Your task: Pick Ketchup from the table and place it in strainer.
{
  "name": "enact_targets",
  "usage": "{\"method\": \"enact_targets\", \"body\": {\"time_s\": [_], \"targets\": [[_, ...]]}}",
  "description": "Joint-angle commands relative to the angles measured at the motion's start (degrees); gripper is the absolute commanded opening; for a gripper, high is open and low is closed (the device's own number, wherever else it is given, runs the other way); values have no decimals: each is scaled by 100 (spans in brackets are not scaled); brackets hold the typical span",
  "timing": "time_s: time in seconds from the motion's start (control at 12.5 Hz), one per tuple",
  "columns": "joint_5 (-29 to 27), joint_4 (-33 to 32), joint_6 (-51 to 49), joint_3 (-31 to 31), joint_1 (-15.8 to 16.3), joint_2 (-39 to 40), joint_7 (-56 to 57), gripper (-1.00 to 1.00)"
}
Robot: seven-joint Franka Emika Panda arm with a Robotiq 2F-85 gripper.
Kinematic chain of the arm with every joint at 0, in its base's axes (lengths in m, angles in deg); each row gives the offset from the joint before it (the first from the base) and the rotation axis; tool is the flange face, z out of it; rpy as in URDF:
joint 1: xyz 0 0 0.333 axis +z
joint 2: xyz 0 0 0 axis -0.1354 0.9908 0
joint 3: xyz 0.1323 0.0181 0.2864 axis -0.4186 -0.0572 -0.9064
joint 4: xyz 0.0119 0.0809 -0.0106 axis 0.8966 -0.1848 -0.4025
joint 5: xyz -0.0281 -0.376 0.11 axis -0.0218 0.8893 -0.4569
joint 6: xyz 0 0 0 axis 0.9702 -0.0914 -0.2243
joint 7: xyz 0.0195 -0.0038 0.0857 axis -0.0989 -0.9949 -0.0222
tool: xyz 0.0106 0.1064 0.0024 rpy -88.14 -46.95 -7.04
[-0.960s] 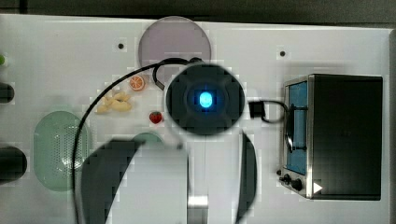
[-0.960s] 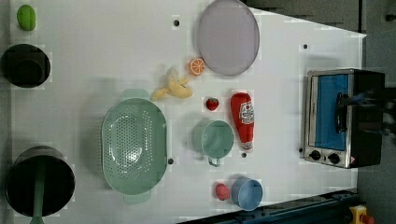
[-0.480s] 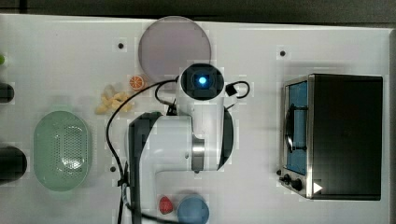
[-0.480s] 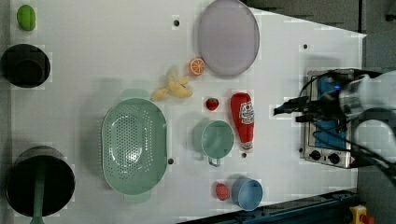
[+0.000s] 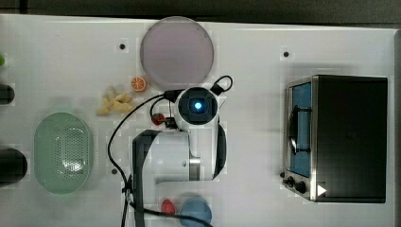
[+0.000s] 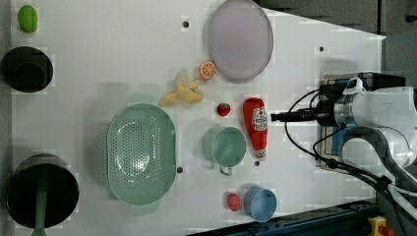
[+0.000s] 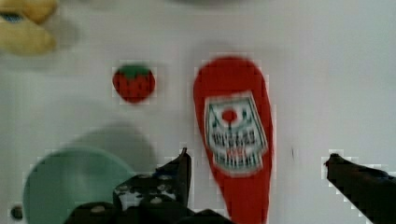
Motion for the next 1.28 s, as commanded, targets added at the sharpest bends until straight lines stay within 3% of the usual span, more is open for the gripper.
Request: {"method": "enact_targets", "body": {"time_s": [0.08, 0.56, 0.64, 0.88, 1.28], "targets": [[22, -163, 609, -14, -22, 450, 471, 100], [28, -358, 1701, 19, -21, 1342, 458, 100], [29, -359, 1812, 19, -19, 1448, 459, 93], [29, -347, 1916, 9, -12, 1489, 458, 25], [28, -288, 1489, -69, 9, 701, 441, 25]]}}
